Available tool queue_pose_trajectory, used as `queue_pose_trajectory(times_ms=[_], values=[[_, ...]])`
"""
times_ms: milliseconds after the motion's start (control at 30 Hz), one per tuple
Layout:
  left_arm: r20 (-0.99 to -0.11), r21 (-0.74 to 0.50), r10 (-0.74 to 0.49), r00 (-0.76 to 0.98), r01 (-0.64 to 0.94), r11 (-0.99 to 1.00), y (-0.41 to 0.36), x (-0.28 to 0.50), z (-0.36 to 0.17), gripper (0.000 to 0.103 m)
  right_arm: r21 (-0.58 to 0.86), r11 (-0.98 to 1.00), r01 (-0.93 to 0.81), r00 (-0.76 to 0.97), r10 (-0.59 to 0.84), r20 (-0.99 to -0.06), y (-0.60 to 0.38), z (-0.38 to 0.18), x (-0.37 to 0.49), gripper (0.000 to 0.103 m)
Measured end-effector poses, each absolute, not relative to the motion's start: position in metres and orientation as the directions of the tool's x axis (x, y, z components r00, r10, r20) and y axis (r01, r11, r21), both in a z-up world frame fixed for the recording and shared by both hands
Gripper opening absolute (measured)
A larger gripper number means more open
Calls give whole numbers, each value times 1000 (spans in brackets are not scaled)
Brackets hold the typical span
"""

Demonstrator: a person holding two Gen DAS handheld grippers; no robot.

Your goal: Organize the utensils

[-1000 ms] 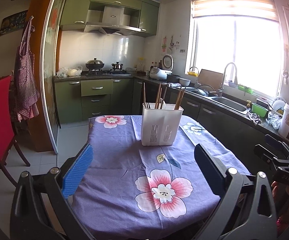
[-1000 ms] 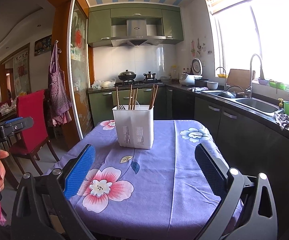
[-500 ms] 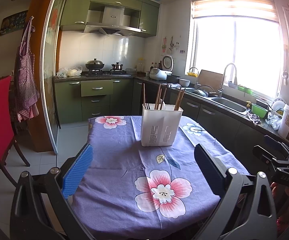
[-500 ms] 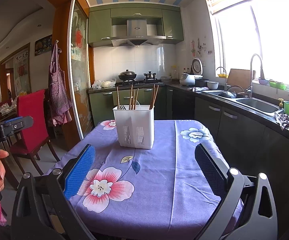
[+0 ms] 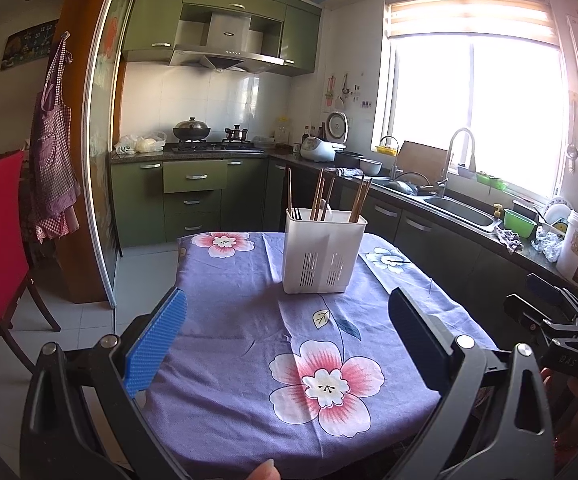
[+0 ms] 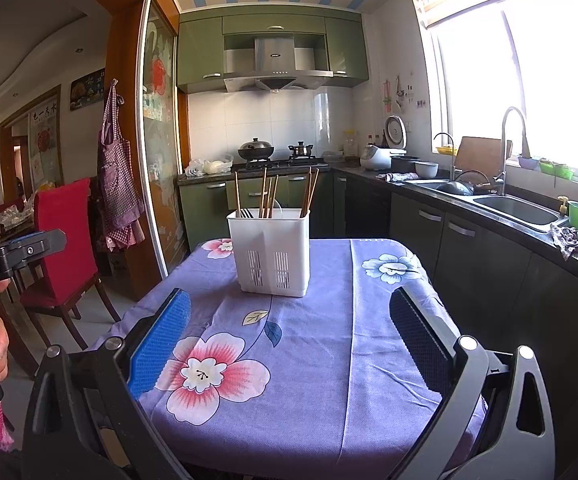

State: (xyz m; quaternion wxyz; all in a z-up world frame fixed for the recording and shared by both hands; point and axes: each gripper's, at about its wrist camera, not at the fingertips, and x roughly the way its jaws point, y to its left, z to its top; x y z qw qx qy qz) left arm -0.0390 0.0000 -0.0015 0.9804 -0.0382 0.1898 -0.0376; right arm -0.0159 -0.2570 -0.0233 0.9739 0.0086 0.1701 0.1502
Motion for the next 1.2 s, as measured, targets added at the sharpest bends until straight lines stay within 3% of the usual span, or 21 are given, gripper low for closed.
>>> queue_pose_trajectory(times_ms=[1200], values=[[-391,-129,-97,915,51,990,6,-33,-8,96,69,954,-291,888,297,-350,-255,-33,-7,98]])
